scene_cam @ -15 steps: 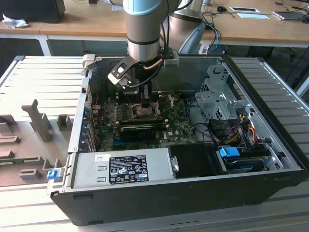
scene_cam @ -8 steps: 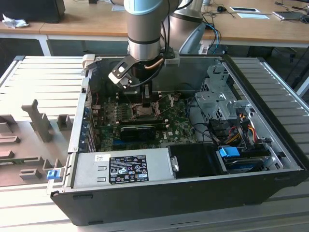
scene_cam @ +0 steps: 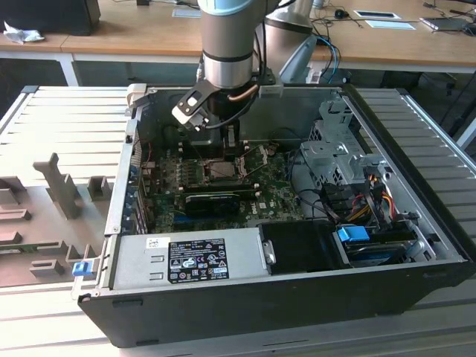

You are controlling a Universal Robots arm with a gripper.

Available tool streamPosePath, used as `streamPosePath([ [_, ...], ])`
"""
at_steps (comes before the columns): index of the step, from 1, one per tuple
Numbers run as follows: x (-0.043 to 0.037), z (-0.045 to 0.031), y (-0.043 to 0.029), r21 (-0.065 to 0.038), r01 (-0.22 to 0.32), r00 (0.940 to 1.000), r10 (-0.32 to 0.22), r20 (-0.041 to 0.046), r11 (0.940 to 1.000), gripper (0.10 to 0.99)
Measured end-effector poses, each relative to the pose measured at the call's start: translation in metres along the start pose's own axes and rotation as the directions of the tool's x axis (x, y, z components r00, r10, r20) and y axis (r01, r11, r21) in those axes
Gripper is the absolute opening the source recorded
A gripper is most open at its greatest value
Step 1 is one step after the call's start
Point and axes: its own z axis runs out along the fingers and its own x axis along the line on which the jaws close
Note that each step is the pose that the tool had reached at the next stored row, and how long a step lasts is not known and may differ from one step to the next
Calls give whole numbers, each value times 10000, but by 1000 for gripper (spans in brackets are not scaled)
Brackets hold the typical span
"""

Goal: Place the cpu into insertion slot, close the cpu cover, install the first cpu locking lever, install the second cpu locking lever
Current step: 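Close the cpu cover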

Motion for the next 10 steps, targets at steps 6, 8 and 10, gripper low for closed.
streamPosePath([
  [6, 5, -126, 12, 1, 2, 10000, -2, 2, 10000, 106],
  [8, 6, -123, 78, 7, 1, 10000, -1, 2, 10000, 106],
  [10, 6, -139, 101, 10, 2, 10000, -2, 4, 10000, 106],
])
